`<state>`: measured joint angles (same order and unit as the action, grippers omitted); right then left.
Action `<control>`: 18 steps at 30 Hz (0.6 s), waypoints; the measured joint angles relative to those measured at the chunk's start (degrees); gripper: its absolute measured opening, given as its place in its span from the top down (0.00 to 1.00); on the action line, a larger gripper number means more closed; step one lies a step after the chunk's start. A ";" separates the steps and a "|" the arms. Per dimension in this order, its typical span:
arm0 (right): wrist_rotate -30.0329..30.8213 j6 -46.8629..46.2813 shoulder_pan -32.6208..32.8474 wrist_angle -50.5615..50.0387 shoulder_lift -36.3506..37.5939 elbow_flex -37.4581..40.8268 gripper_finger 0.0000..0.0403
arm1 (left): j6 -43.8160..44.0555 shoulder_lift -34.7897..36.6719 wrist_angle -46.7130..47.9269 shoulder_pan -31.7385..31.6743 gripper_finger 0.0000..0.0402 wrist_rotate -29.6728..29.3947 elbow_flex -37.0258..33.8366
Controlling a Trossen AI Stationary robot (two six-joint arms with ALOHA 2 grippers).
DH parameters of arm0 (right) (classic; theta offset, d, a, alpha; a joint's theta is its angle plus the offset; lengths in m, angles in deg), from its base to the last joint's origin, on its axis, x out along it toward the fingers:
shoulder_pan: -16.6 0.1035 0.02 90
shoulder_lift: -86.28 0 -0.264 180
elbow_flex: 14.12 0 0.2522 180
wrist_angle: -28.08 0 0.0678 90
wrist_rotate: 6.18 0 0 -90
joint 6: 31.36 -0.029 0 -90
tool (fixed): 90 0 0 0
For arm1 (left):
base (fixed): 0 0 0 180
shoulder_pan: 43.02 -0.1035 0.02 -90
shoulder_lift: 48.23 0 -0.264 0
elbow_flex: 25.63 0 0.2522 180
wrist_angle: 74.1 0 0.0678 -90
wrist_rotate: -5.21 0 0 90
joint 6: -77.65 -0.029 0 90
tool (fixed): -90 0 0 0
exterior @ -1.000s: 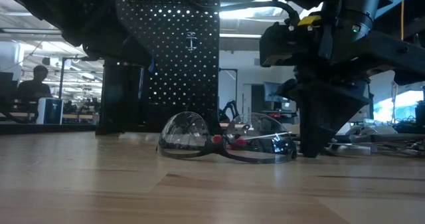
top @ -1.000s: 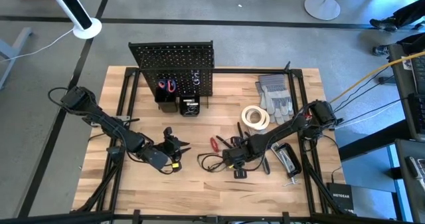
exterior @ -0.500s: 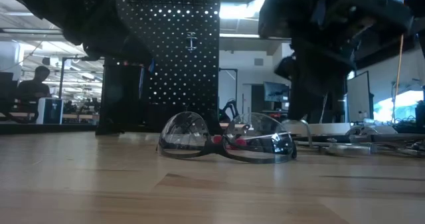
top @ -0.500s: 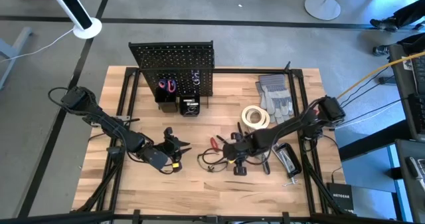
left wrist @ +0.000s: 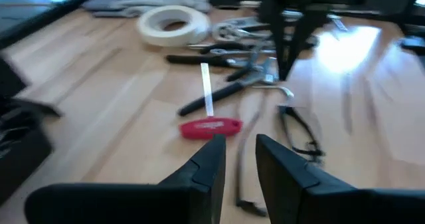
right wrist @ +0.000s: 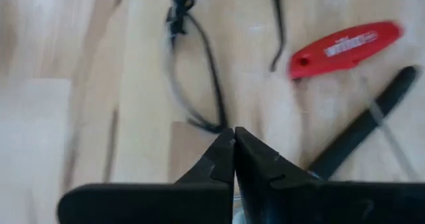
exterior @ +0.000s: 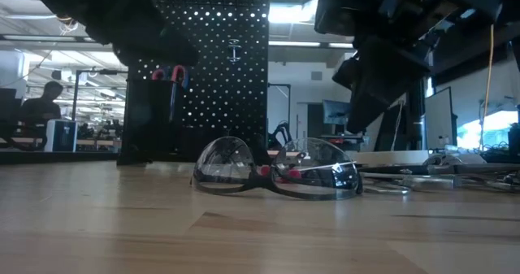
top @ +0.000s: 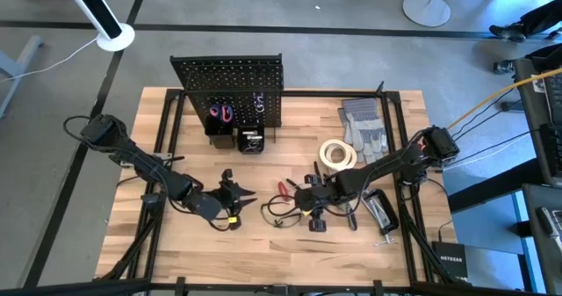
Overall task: Hang tools onto peg board
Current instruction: Put the hook into the right pegboard organizer bin
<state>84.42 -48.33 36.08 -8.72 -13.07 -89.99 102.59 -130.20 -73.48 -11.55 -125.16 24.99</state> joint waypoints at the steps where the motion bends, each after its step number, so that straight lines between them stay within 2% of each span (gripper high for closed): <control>1: -0.50 -0.94 0.14 -0.12 0.00 0.00 0.96 | -0.59 0.00 -0.24 -0.25 0.82 1.41 0.26; 3: -0.07 -2.55 1.19 -0.92 0.20 0.00 0.96 | -1.63 -0.59 -0.43 -0.79 0.82 3.12 1.52; 7: 5.82 -5.48 5.71 -2.49 0.55 -0.04 0.98 | -5.15 -3.18 -0.40 -1.63 0.82 5.85 5.12; 12: 15.03 -10.46 12.55 -3.82 0.76 -0.04 0.99 | -7.29 -8.97 1.37 -3.33 0.82 11.90 11.64; 18: 28.70 -20.72 19.45 -5.99 0.76 -0.04 0.96 | -7.93 -19.36 4.38 -5.00 0.82 20.26 21.32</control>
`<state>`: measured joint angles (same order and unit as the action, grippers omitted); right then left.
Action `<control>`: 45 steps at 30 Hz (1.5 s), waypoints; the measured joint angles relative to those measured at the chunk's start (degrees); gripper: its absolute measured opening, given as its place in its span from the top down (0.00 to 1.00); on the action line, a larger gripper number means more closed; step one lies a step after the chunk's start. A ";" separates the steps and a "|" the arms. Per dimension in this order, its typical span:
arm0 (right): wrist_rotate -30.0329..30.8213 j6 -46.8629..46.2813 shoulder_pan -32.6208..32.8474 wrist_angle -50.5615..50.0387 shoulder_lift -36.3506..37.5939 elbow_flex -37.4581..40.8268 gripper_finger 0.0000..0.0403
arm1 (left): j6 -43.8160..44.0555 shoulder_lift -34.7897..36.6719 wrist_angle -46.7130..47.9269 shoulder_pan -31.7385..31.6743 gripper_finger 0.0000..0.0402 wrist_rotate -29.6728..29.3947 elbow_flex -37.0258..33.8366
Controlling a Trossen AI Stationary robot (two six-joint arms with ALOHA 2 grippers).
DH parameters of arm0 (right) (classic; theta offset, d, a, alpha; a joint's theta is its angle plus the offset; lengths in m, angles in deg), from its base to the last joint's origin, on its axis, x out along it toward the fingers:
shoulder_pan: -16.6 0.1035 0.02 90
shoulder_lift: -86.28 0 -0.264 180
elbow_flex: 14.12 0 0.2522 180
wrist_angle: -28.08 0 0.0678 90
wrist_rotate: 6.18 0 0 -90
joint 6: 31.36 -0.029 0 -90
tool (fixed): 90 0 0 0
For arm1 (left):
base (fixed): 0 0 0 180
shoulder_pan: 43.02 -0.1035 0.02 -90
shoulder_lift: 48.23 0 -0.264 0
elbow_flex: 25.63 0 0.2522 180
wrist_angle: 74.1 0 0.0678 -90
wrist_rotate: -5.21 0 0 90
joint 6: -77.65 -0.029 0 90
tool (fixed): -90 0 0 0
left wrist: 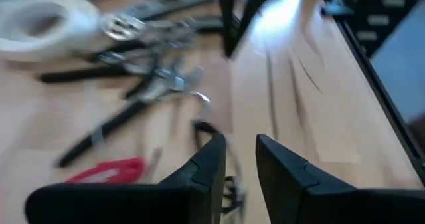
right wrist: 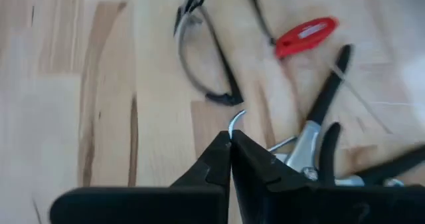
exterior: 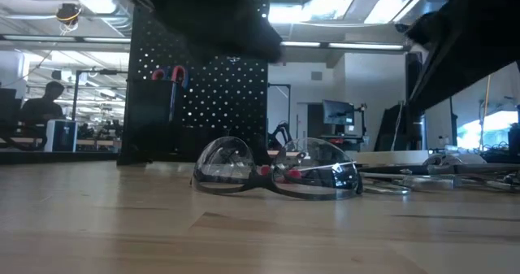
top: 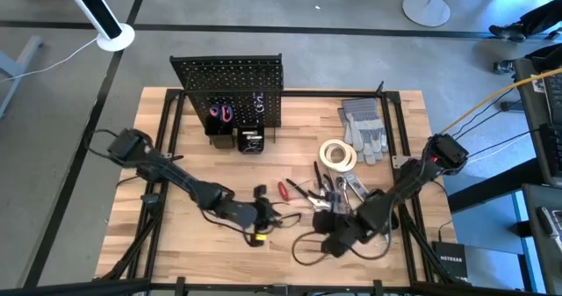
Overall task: Hang tools onto peg board
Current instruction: Put the hook into the right pegboard organizer bin
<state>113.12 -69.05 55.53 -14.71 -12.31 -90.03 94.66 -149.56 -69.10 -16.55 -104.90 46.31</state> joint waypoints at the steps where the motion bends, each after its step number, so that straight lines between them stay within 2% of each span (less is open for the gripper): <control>1: 2.09 -1.88 1.01 -0.06 0.00 0.00 0.96 | 0.00 -1.64 0.70 -0.23 0.82 1.54 1.60; 5: 10.23 -9.40 4.04 -0.06 0.00 0.00 0.96 | -0.12 -5.88 5.40 -0.67 0.82 4.84 6.09; 9: 19.70 -15.53 6.20 0.21 -0.53 -0.02 0.95 | -0.44 -6.27 10.82 -0.68 0.82 4.95 6.75; 11: 22.43 -16.31 6.54 0.12 -1.30 -0.02 0.95 | -0.77 -6.02 14.19 -0.80 0.82 4.94 6.75; 15: 25.26 -14.88 5.23 0.23 -2.19 -0.02 0.95 | -0.55 -5.93 18.81 -1.14 0.82 4.94 6.74; 21: 25.17 -12.93 2.90 0.27 -2.74 -0.04 0.95 | 0.11 -5.91 23.68 -2.16 0.82 4.93 6.79; 30: 22.90 -13.55 5.39 1.07 -4.47 -0.04 0.95 | 11.91 -0.95 46.09 -2.99 0.82 3.29 6.52; 34: 21.82 -13.59 6.37 2.38 -4.48 -0.04 0.95 | 14.51 5.31 43.44 -2.31 0.82 2.94 6.74; 37: 20.75 -13.71 7.42 2.85 -4.48 -0.04 0.95 | 14.36 8.30 36.27 -1.88 0.82 1.61 6.74; 40: 19.51 -13.73 8.51 2.98 -4.44 -0.04 0.95 | 10.60 8.73 24.46 -1.81 0.82 0.56 6.74; 45: 18.64 -16.03 11.46 3.18 -3.08 -0.04 0.95 | 1.70 4.38 7.52 -1.83 0.82 2.32 7.21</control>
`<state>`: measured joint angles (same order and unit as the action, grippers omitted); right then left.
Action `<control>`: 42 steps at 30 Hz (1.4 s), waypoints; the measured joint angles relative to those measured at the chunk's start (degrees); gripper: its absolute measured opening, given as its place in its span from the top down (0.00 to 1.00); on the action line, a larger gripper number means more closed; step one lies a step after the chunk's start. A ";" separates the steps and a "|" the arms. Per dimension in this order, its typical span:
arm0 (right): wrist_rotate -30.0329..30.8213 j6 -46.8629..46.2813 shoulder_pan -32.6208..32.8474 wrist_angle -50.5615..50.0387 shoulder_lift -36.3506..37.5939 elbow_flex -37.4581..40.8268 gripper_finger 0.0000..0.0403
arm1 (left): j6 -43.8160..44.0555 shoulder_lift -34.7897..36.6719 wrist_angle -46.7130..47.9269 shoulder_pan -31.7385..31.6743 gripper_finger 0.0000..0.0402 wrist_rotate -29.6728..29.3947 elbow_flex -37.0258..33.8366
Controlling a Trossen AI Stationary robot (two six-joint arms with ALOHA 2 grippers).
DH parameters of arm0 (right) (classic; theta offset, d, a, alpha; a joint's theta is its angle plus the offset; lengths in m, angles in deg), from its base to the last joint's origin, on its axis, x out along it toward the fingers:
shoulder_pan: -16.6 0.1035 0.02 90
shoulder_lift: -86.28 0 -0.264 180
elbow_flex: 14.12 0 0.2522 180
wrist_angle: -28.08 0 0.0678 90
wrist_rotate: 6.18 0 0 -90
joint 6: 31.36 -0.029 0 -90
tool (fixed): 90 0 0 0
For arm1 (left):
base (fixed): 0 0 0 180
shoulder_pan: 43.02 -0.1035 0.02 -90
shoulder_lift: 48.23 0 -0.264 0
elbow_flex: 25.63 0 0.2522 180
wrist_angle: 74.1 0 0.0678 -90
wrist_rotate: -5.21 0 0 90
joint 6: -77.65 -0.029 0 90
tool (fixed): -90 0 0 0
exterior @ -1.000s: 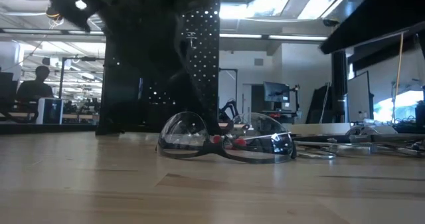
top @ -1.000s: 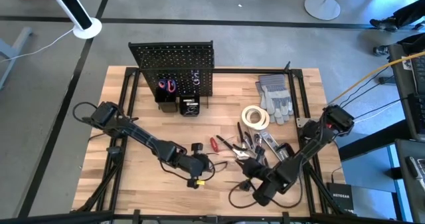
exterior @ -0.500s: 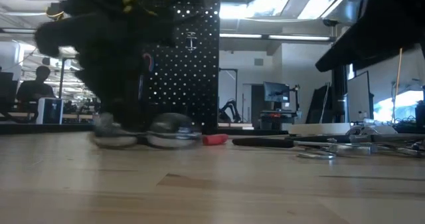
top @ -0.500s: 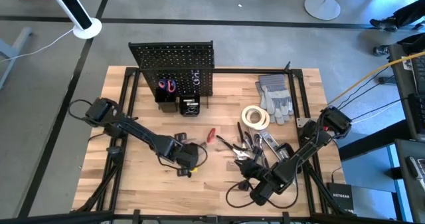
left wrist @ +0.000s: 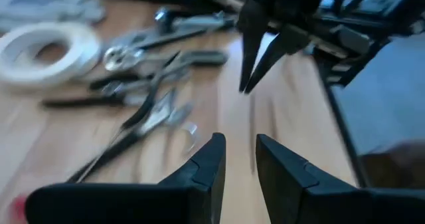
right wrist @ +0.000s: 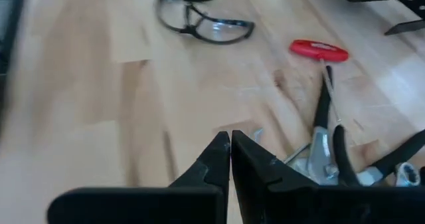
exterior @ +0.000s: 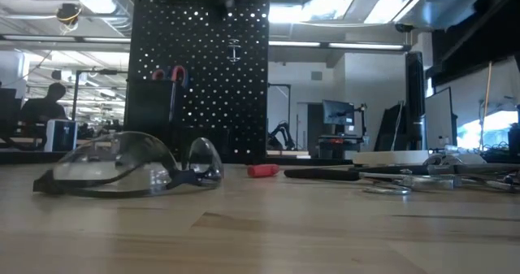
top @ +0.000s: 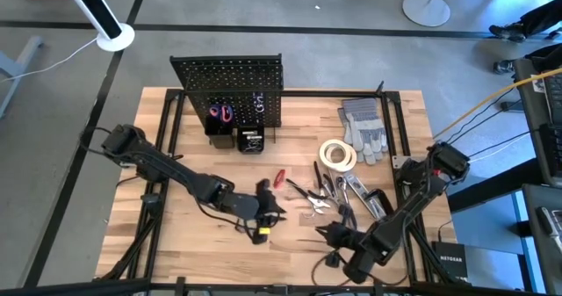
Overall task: Hang tools onto peg board
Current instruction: Put the hook into the right pegboard organizer bin
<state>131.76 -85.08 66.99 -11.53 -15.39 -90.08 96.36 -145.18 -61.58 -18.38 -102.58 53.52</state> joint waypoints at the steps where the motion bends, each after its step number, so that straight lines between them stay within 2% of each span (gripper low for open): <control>1: 0.01 -0.02 0.69 -0.09 0.60 0.00 0.95 | -0.90 -1.18 -0.77 0.00 0.82 0.04 0.83; 5: 0.60 -0.05 2.86 -1.86 3.01 0.00 0.95 | -2.75 -6.70 1.70 0.00 0.82 0.38 7.29; 12: 0.98 -0.46 4.50 -3.05 4.11 -0.02 0.95 | -5.72 -16.32 15.08 -1.16 0.82 0.93 20.82; 15: 0.94 -0.48 4.39 -3.35 4.11 -0.02 0.95 | -7.28 -19.92 17.81 -2.54 0.82 2.09 24.02; 20: 0.94 -0.82 4.36 -5.27 4.11 -0.02 0.95 | -8.54 -24.49 16.47 -5.27 0.82 6.45 25.17; 24: 1.45 -3.07 4.35 -7.61 4.11 -0.02 0.95 | -4.51 -27.83 13.73 -6.86 0.82 7.69 25.15; 28: 2.41 -4.48 4.35 -8.67 4.11 -0.02 0.95 | -4.15 -30.24 11.81 -7.82 0.82 10.09 25.15; 36: 3.06 -4.56 4.35 -8.54 4.11 -0.02 0.95 | -4.63 -33.19 7.27 -8.20 0.70 10.02 25.26; 42: 3.56 -4.55 4.35 -8.17 4.06 -0.02 0.95 | -4.08 -34.77 7.58 -8.59 0.70 6.94 25.27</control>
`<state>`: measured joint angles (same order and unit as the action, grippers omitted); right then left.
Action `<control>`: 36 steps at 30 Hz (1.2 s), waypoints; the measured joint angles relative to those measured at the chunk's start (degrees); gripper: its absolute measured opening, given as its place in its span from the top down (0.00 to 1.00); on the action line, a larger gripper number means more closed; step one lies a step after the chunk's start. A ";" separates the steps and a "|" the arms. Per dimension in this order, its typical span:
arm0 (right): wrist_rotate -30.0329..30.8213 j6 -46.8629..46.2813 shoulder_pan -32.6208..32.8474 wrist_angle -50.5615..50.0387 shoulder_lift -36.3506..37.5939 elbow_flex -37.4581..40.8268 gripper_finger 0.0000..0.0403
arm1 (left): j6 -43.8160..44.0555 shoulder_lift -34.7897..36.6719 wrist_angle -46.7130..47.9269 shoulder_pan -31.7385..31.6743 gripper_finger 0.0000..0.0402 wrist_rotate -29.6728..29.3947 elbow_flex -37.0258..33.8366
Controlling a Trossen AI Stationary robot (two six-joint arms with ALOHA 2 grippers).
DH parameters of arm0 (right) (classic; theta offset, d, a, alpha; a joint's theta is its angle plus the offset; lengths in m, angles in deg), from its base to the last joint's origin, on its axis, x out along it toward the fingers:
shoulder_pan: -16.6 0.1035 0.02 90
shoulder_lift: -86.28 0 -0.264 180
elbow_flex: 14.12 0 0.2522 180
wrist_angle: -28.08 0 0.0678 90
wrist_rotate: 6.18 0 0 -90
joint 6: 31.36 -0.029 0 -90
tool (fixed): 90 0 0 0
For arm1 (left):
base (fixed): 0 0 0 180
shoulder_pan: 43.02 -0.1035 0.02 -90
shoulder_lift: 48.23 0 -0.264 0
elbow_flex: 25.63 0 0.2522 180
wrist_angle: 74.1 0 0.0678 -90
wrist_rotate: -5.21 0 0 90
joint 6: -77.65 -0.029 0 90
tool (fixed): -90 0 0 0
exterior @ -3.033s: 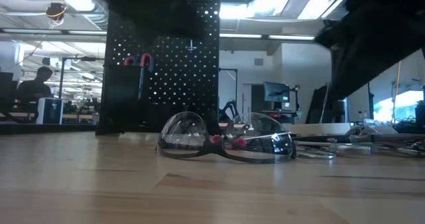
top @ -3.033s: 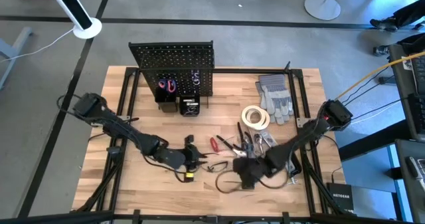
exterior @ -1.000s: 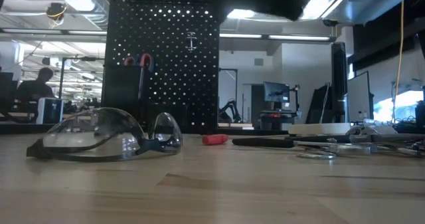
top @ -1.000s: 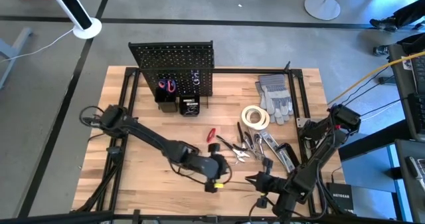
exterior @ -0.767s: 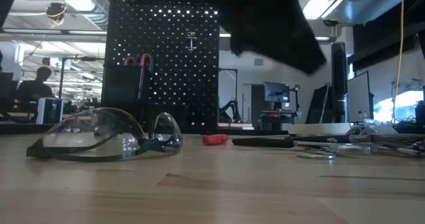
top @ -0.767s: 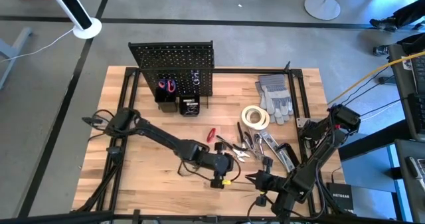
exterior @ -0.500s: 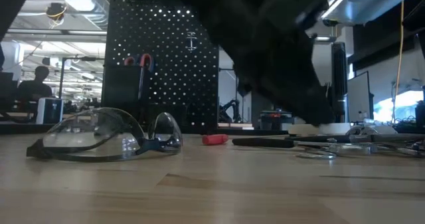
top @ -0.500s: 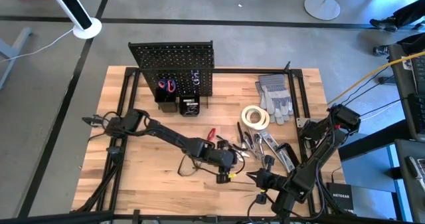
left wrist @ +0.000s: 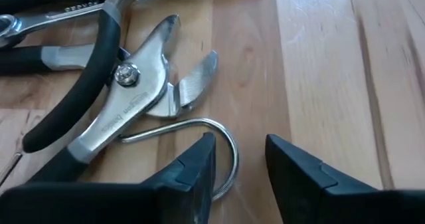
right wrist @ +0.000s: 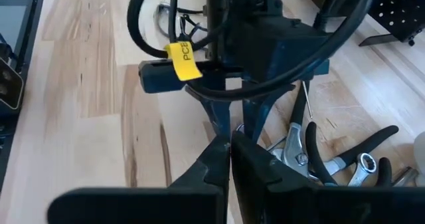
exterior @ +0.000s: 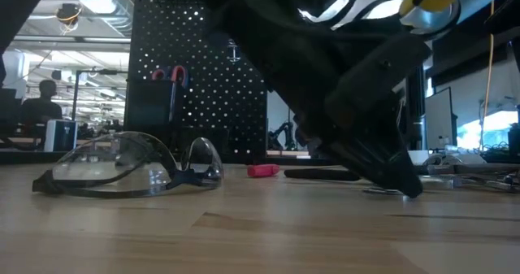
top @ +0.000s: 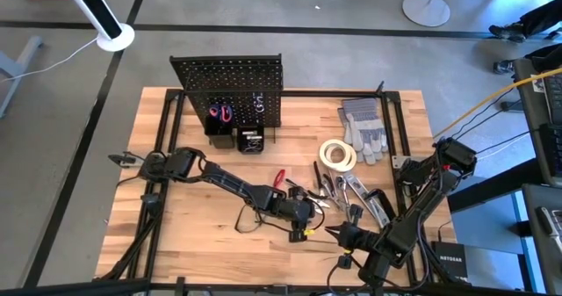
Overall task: Hang tools onto peg board
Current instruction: Put the hook into the right pegboard organizer bin
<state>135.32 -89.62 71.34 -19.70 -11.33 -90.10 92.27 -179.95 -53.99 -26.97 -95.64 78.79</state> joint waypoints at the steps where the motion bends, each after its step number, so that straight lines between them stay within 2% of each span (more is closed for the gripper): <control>1: -0.02 0.00 0.00 -0.04 -0.02 0.02 0.95 | 0.07 -0.02 0.13 -0.07 0.71 0.02 0.03; 8: 0.00 0.00 0.00 0.00 -0.04 0.02 0.95 | -0.04 -0.89 1.60 0.18 0.80 0.72 0.05; 16: 0.42 0.02 0.00 -0.03 -0.07 0.02 0.95 | 0.16 -0.98 5.03 0.89 0.99 1.70 0.11; 26: 0.38 0.02 0.00 0.10 -0.09 0.02 0.95 | 4.60 1.40 11.51 4.77 1.00 0.79 0.29; 36: 0.36 0.17 0.00 1.04 -0.13 0.04 0.95 | 5.64 5.27 20.37 7.14 1.00 -2.94 0.03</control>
<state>135.68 -89.45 71.34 -18.66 -11.46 -90.05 97.92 -174.69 -33.62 -19.84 -98.58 78.83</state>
